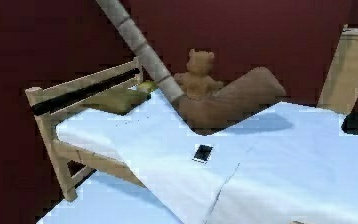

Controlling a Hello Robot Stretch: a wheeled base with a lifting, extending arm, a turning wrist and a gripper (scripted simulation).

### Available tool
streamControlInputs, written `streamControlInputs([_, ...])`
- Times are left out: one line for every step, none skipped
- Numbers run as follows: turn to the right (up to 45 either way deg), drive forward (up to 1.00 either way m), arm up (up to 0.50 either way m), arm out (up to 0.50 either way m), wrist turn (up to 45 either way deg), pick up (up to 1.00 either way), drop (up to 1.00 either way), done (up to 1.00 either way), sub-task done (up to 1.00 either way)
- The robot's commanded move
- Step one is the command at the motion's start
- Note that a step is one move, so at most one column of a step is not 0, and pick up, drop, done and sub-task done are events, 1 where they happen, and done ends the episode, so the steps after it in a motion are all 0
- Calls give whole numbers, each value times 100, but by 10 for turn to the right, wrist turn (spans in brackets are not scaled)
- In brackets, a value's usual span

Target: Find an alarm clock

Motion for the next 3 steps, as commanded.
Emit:
streamControlInputs([-450, 0, 0, 0, 0, 0, 0, 0, 0])
streamControlInputs([-210, 0, 0, 0, 0, 0, 0, 0, 0])
streamControlInputs([0, 10, 0, 0, 0, 0, 0, 0, 0])
